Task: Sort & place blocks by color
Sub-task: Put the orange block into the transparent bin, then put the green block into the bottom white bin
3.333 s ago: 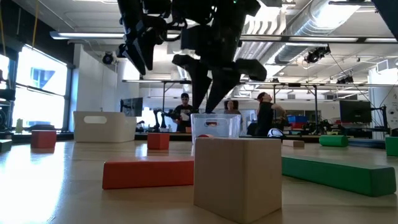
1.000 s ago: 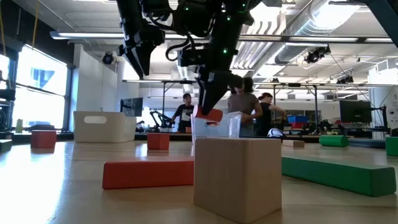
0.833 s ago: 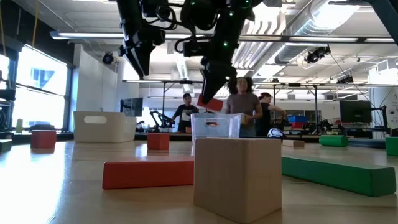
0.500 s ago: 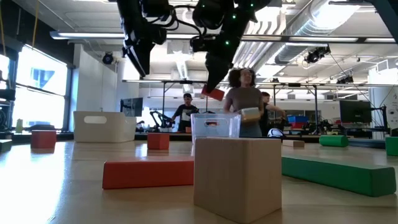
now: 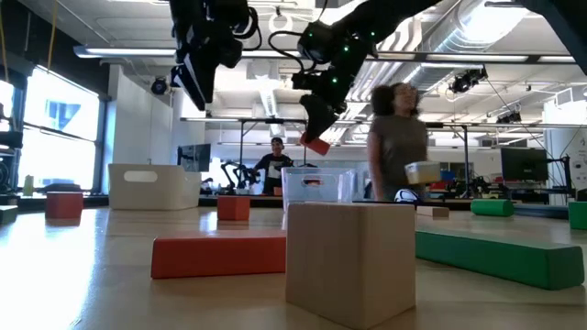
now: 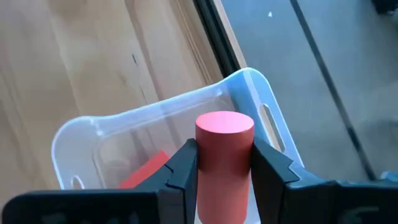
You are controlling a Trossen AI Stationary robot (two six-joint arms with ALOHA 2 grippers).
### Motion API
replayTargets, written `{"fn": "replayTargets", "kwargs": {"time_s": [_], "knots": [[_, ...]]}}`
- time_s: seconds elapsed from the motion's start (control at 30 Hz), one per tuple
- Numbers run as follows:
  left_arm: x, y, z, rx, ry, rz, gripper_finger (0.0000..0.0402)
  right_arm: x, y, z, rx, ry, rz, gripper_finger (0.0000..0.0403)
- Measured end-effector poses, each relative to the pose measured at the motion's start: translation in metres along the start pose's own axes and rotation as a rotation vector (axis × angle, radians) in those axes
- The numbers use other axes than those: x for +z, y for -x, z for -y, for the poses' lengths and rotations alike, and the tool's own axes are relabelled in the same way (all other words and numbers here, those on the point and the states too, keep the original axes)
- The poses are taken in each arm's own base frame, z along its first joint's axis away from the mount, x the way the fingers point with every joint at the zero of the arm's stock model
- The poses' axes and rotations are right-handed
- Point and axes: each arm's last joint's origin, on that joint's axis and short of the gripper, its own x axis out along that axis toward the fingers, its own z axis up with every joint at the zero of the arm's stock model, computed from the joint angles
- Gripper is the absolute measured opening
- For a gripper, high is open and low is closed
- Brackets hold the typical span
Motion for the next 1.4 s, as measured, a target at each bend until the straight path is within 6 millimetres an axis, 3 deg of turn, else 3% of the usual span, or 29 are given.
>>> {"fn": "replayTargets", "kwargs": {"time_s": [0.27, 0.6, 0.73, 1.07, 1.4], "knots": [[-0.014, -0.009, 0.018, 0.008, 0.001, -0.104, 0.0168, -0.003, -0.003, 0.014, 0.099, -0.134, 0.018, 0.0087], [-0.05, -0.038, 0.048, 0.053, -0.147, -0.316, 0.0168, -0.014, -0.021, 0.011, 0.19, -0.133, -0.062, 0.0087], [-0.067, -0.042, 0.058, 0.06, -0.184, -0.337, 0.0168, -0.018, -0.027, 0.009, 0.195, -0.13, -0.105, 0.0093], [-0.112, -0.041, 0.065, 0.063, -0.252, -0.345, 0.0168, -0.019, -0.028, 0.008, 0.131, -0.161, -0.127, 0.0161], [-0.152, -0.04, 0.067, 0.019, -0.544, -0.336, 0.0168, -0.016, -0.019, 0.01, 0.122, -0.244, -0.115, 0.0173]]}}
